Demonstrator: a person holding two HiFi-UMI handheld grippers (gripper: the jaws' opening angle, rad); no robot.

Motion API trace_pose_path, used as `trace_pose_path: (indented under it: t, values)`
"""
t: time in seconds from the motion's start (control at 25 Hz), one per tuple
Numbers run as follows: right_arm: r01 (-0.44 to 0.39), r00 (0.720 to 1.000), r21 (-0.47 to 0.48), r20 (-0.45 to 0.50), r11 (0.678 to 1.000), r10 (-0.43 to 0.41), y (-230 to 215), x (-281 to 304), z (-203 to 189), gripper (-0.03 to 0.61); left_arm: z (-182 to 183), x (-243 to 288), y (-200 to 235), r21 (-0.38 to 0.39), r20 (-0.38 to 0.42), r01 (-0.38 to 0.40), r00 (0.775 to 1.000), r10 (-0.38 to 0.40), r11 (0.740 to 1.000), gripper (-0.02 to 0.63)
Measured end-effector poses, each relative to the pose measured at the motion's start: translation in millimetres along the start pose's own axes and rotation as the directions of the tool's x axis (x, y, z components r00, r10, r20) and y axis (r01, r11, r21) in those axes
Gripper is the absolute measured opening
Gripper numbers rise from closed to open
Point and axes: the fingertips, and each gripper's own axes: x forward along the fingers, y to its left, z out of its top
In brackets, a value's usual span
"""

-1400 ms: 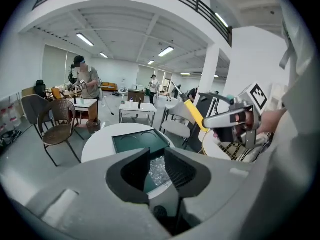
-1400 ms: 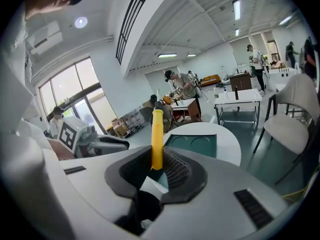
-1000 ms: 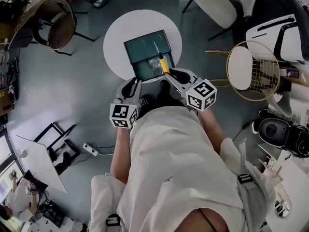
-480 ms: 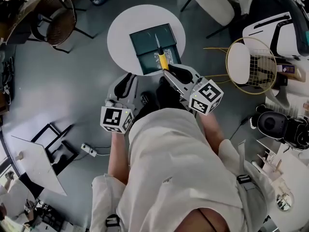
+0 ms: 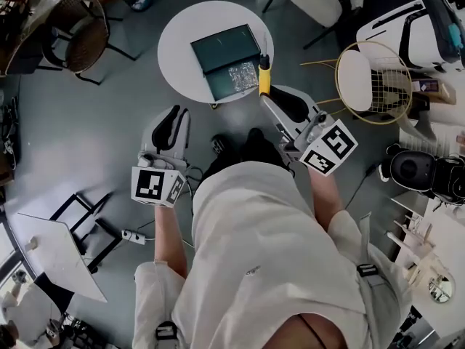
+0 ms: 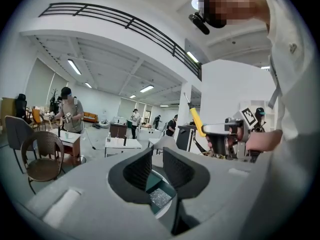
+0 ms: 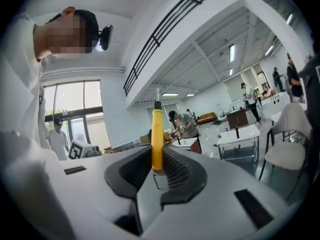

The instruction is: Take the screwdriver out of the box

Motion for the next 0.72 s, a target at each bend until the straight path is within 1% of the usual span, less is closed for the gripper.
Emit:
trace_pose_path:
  t: [0.12, 0.24, 0.36, 0.6, 0.72]
  values:
    - [0.054, 0.997, -0.057, 0.051, 0.997, -0.051, 3, -12, 15, 0.071, 10, -9, -3, -0.023, 0.035, -0.016, 0.999, 0.017, 1.0, 0.077]
    - [0.065, 0.995, -0.054, 0.078, 0.996, -0.06, 8, -22, 21, 0.071, 14, -14, -11, -0.032, 0.056, -0.007, 0.998, 0.009, 0.999, 0.077]
    - [0.072, 0.994, -0.048, 0.087, 0.996, -0.068, 10, -28, 20, 0.071, 13, -15, -18, -0.02, 0.051, 0.008, 0.999, -0.007, 1.0, 0.077]
    - [0.09, 0.99, -0.046, 0.112, 0.995, -0.085, 13, -34, 26, 0.071, 13, -20, -22, -0.008, 0.048, 0.006, 0.999, -0.006, 1.0, 0.077]
    - [0.091, 0.991, -0.053, 0.108, 0.994, -0.085, 11, -33, 27, 0.071, 13, -19, -22, -0.006, 0.047, 0.005, 0.999, -0.005, 1.0, 0.077]
